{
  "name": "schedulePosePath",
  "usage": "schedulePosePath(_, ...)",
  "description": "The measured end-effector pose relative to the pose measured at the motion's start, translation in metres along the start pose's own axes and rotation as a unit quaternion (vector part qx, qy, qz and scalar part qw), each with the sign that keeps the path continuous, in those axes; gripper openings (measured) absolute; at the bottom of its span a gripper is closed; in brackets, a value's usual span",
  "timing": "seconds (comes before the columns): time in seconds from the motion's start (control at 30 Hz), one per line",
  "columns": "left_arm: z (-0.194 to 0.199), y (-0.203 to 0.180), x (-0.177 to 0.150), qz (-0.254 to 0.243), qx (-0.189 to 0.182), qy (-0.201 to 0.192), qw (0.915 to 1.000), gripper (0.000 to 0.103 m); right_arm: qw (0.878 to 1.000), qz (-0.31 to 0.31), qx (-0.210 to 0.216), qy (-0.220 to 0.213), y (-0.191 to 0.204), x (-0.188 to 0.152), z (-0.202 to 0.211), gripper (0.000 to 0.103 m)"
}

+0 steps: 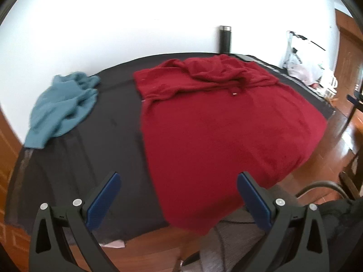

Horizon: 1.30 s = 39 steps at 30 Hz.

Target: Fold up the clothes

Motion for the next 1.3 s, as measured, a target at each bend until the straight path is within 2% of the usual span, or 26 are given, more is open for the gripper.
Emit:
schedulePosePath(0.13, 0.001, 0.022, -0.015, 0.045, -0.004, 0.005, 0.9990, 0.102, 0.999, -0.025, -0.021, 0.020, -0.011, -0.014, -0.006, 0.098)
schedulePosePath(0.3, -0.004, 0.043, -0.042, 0.075, -0.020, 0.003, 0.9970, 0.102, 0.995, -0.015, -0.017, 0.099, -0.019, -0.050, -0.040, 0.098)
schedulePosePath(0.4, -0.007, 0.047, -0.057, 0.075, -0.039, -0.005, 0.9964, 0.102, 0.989, -0.019, -0.002, 0.144, -0.025, -0.071, -0.060, 0.098)
schedulePosePath(0.6, -0.007, 0.032, -0.069, 0.014, -0.035, -0.021, 0.9991, 0.102, 0.978, -0.031, 0.035, 0.205, -0.029, -0.093, -0.105, 0.098)
schedulePosePath(0.73, -0.005, 0.021, -0.075, -0.009, -0.057, -0.018, 0.9982, 0.102, 0.975, -0.014, 0.053, 0.217, -0.019, -0.092, -0.120, 0.098)
schedulePosePath(0.93, -0.006, 0.014, -0.086, -0.013, -0.106, 0.000, 0.9943, 0.102, 0.972, -0.004, 0.069, 0.223, -0.011, -0.092, -0.129, 0.098)
schedulePosePath(1.03, -0.022, 0.012, -0.088, 0.000, -0.149, 0.023, 0.9886, 0.102, 0.973, -0.002, 0.076, 0.219, -0.008, -0.092, -0.131, 0.098)
schedulePosePath(1.1, -0.038, 0.007, -0.088, 0.003, -0.164, 0.047, 0.9853, 0.102, 0.973, 0.001, 0.081, 0.217, -0.004, -0.091, -0.130, 0.098)
schedulePosePath(1.17, -0.053, 0.001, -0.086, -0.006, -0.173, 0.068, 0.9826, 0.102, 0.972, 0.007, 0.087, 0.216, 0.000, -0.092, -0.129, 0.098)
schedulePosePath(1.3, -0.071, -0.011, -0.078, -0.035, -0.183, 0.079, 0.9792, 0.102, 0.972, 0.004, 0.100, 0.213, 0.004, -0.091, -0.130, 0.098)
Point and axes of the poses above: each gripper's, at about its wrist camera, not at the fingertips, and z roughly against the way its jaws point, y to its left, x to its top, the point moved 2 cm from there along -z, roughly the way its jaws point
